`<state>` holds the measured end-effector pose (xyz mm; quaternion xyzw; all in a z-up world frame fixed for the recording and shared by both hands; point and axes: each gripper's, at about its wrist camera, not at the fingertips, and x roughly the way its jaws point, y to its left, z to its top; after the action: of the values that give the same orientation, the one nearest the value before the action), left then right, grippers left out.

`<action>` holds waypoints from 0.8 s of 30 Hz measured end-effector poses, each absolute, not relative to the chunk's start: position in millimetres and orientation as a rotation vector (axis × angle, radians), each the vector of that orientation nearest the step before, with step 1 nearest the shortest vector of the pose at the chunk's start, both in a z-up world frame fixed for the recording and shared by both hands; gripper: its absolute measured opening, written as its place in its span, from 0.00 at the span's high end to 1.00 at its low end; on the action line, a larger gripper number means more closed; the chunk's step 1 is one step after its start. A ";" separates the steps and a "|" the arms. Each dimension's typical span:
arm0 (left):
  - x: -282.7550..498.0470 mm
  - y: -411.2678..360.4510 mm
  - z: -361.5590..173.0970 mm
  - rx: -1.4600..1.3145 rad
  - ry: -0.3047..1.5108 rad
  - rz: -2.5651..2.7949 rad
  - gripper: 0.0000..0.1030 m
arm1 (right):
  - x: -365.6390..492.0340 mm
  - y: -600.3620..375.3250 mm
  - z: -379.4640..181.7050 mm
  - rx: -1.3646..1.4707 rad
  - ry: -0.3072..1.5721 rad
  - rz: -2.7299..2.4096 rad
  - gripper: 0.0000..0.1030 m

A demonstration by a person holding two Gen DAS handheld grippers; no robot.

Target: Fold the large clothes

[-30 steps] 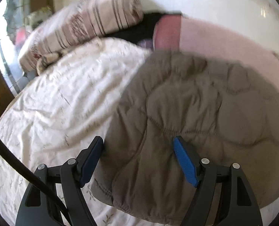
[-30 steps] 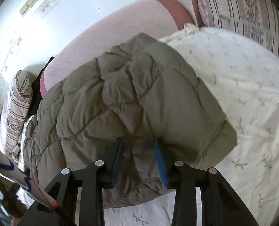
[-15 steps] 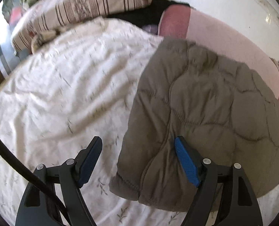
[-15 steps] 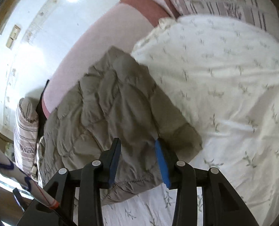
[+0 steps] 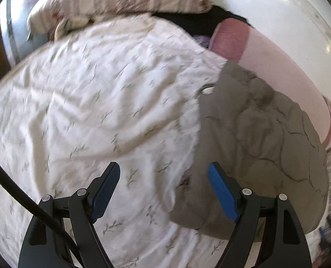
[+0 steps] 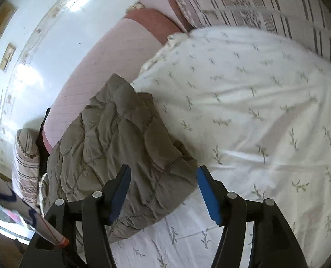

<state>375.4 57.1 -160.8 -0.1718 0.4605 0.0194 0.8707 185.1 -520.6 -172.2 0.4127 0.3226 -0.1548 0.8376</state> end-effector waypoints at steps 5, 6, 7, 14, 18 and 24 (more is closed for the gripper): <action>372.7 65.4 -166.4 -0.415 0.979 0.036 0.22 | 185.0 -518.9 -172.4 0.875 0.687 -0.336 0.35; 371.2 61.5 -165.1 -0.391 0.966 0.048 0.22 | 185.2 -516.1 -170.9 0.857 0.686 -0.339 0.35; 368.7 57.1 -163.9 -0.366 0.951 0.062 0.22 | 185.2 -511.6 -167.2 0.822 0.680 -0.344 0.35; 349.6 -10.9 -148.4 -0.064 0.780 0.112 0.22 | 208.3 -437.7 -136.6 0.466 0.657 -0.247 0.35; 341.2 -46.3 -150.4 0.050 0.725 0.070 0.22 | 224.7 -409.4 -146.0 0.408 0.702 -0.176 0.37; 342.8 -69.9 -162.4 0.138 0.698 0.059 0.22 | 241.5 -402.0 -162.9 0.404 0.764 -0.178 0.37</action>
<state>342.8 -69.9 -162.4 0.0674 0.3417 0.0289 0.9369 241.5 -402.0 -162.9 0.1954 0.3699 -0.0863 0.9042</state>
